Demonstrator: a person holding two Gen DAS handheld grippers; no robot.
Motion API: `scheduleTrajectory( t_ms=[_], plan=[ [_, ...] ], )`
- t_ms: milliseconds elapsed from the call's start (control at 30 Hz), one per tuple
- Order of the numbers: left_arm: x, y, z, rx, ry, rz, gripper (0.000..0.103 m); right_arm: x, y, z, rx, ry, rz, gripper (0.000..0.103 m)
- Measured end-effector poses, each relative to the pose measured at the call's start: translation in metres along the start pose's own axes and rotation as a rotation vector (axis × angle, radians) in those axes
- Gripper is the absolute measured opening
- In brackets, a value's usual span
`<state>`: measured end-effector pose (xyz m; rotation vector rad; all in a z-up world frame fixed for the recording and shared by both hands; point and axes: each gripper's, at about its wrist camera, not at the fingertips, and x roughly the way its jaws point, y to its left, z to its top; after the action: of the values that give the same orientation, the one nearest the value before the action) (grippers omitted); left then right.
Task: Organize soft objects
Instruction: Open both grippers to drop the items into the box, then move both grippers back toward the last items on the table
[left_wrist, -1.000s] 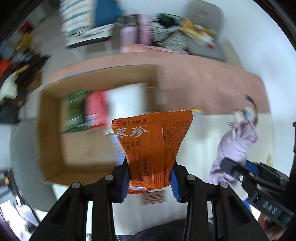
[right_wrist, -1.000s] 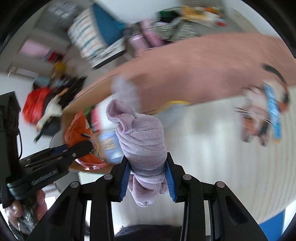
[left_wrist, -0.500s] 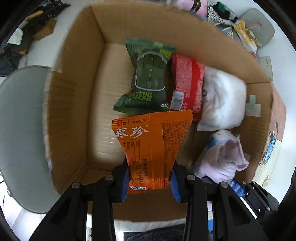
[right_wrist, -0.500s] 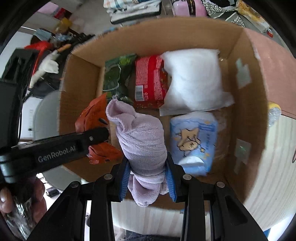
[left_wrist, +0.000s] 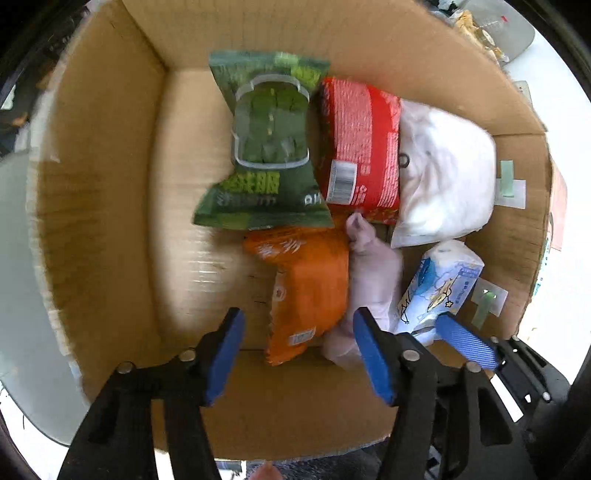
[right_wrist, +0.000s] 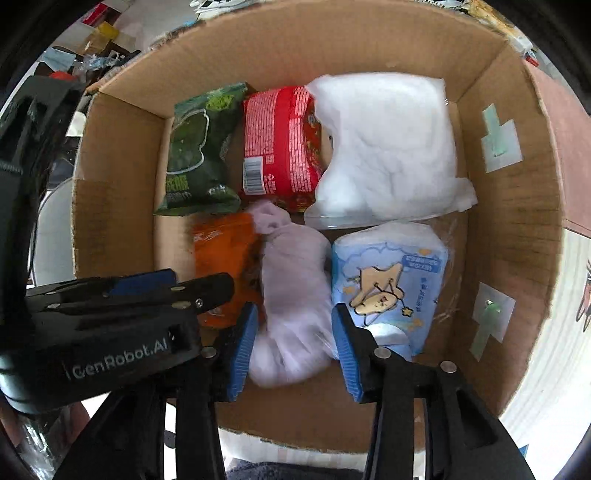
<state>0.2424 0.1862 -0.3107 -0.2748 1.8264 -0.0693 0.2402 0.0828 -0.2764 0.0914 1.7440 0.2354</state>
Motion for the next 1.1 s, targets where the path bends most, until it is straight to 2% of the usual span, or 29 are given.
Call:
scheduleTrajectory(
  t_ms=[133,300,400,533,600,633,667,700,767,967,1100],
  plan=[
    [-0.034,-0.005,-0.012,0.002,-0.071,0.005,0.06,-0.025,0.0,-0.011,-0.004,-0.032,-0.001,0.055],
    [-0.081,-0.011,-0.05,0.017,-0.18,0.026,0.06,-0.063,-0.01,-0.035,-0.011,-0.09,-0.01,0.056],
    [-0.106,-0.011,-0.071,0.043,-0.253,0.06,0.061,-0.082,-0.008,-0.047,-0.017,-0.123,-0.024,0.063],
    [-0.121,-0.016,-0.098,0.044,-0.323,0.08,0.061,-0.115,-0.008,-0.074,-0.025,-0.201,-0.066,0.064],
    [-0.13,-0.016,-0.111,0.041,-0.356,0.08,0.061,-0.129,-0.009,-0.085,-0.025,-0.232,-0.079,0.072],
    [-0.133,-0.016,-0.116,0.04,-0.372,0.086,0.061,-0.135,-0.01,-0.09,-0.022,-0.244,-0.078,0.079],
    [-0.137,-0.017,-0.122,0.04,-0.389,0.097,0.065,-0.141,-0.011,-0.094,-0.022,-0.258,-0.072,0.086],
    [-0.14,-0.019,-0.128,0.04,-0.409,0.108,0.084,-0.149,-0.011,-0.1,-0.028,-0.277,-0.072,0.089],
    [-0.147,-0.021,-0.138,0.031,-0.459,0.131,0.101,-0.158,-0.011,-0.108,-0.035,-0.302,-0.08,0.101],
    [-0.163,-0.022,-0.158,-0.007,-0.518,0.126,0.101,-0.181,-0.017,-0.131,-0.032,-0.356,-0.088,0.103],
    [-0.169,-0.03,-0.168,-0.015,-0.529,0.126,0.101,-0.188,-0.022,-0.14,-0.035,-0.364,-0.054,0.103]
  ],
)
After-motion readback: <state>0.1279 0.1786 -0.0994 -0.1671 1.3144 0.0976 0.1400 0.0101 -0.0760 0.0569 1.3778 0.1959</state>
